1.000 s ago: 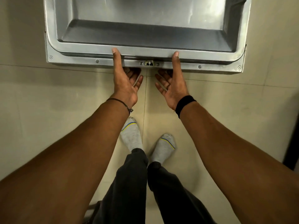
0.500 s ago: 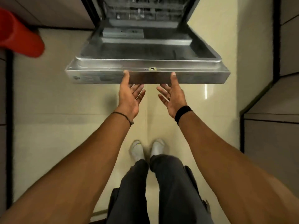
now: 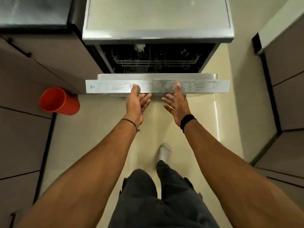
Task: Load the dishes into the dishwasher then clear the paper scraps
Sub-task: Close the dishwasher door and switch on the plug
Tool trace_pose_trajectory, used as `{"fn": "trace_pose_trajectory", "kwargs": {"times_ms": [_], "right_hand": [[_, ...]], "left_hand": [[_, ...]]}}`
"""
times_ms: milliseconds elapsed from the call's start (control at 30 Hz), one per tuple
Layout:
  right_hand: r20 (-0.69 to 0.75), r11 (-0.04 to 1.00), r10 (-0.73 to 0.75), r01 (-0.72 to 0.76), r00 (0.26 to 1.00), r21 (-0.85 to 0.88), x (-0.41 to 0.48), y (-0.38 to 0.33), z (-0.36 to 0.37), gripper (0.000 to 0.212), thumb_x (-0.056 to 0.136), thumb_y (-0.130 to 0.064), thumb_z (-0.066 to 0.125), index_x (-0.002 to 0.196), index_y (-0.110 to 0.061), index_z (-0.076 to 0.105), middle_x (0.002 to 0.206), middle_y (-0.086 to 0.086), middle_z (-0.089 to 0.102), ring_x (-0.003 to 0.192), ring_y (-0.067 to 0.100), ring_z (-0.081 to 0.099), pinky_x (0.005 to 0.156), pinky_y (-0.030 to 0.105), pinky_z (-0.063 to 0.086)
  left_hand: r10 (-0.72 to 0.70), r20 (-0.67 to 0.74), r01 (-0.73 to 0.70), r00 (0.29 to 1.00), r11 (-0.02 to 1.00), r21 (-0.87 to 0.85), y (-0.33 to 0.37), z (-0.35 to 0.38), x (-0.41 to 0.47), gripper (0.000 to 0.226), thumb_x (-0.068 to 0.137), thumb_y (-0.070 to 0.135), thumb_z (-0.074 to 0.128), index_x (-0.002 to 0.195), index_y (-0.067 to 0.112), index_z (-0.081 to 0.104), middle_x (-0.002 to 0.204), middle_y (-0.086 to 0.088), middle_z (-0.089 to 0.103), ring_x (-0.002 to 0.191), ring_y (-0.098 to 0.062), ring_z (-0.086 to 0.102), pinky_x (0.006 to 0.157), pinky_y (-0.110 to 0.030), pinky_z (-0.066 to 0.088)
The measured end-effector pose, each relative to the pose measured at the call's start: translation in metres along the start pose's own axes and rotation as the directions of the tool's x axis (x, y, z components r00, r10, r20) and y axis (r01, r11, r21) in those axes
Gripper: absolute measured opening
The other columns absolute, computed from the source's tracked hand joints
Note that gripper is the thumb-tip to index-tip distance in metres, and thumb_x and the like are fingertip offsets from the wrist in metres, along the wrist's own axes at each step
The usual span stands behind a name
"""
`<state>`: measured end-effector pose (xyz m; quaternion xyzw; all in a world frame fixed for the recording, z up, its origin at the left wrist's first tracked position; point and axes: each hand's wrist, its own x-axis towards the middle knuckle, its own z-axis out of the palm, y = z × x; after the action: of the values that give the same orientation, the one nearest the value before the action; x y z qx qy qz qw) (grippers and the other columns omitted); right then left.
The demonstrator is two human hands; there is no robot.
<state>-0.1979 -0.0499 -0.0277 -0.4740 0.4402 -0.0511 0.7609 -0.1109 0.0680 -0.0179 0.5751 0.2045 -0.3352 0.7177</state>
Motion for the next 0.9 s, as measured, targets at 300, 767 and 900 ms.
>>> {"fn": "trace_pose_trajectory", "kwargs": {"times_ms": [300, 767, 900], "right_hand": [[0.017, 0.997, -0.027, 0.028, 1.000, -0.069, 0.057, -0.083, 0.023, 0.084, 0.096, -0.073, 0.038, 0.155, -0.014, 0.034, 0.144, 0.011, 0.056, 0.114, 0.018, 0.067, 0.084, 0.030, 0.059], [-0.042, 0.997, -0.056, 0.053, 0.998, -0.060, 0.105, -0.129, 0.041, 0.075, 0.096, -0.068, 0.046, 0.149, -0.015, 0.043, 0.143, 0.011, 0.056, 0.111, 0.018, 0.068, 0.087, 0.032, 0.059], [-0.055, 0.997, -0.059, 0.057, 0.997, -0.045, 0.111, -0.134, 0.042, 0.073, 0.096, -0.066, 0.049, 0.145, -0.012, 0.047, 0.139, 0.013, 0.059, 0.106, 0.018, 0.071, 0.085, 0.031, 0.060]], "left_hand": [[0.046, 0.026, -0.047, 0.999, 0.999, 0.026, 0.070, 0.044, 0.050, 0.074, 0.103, 0.058, 0.044, 0.153, 0.004, 0.035, 0.139, -0.017, 0.062, 0.106, -0.021, 0.074, 0.099, -0.039, 0.057], [0.068, -0.033, -0.067, 0.997, 0.997, 0.038, 0.107, 0.073, 0.099, 0.059, 0.101, 0.058, 0.051, 0.135, 0.011, 0.057, 0.120, -0.008, 0.073, 0.099, -0.018, 0.076, 0.093, -0.036, 0.060], [0.069, -0.075, -0.069, 0.995, 0.998, 0.003, 0.109, 0.076, 0.104, 0.043, 0.099, 0.056, 0.055, 0.112, 0.015, 0.064, 0.115, -0.010, 0.074, 0.095, -0.019, 0.077, 0.092, -0.037, 0.061]]}}
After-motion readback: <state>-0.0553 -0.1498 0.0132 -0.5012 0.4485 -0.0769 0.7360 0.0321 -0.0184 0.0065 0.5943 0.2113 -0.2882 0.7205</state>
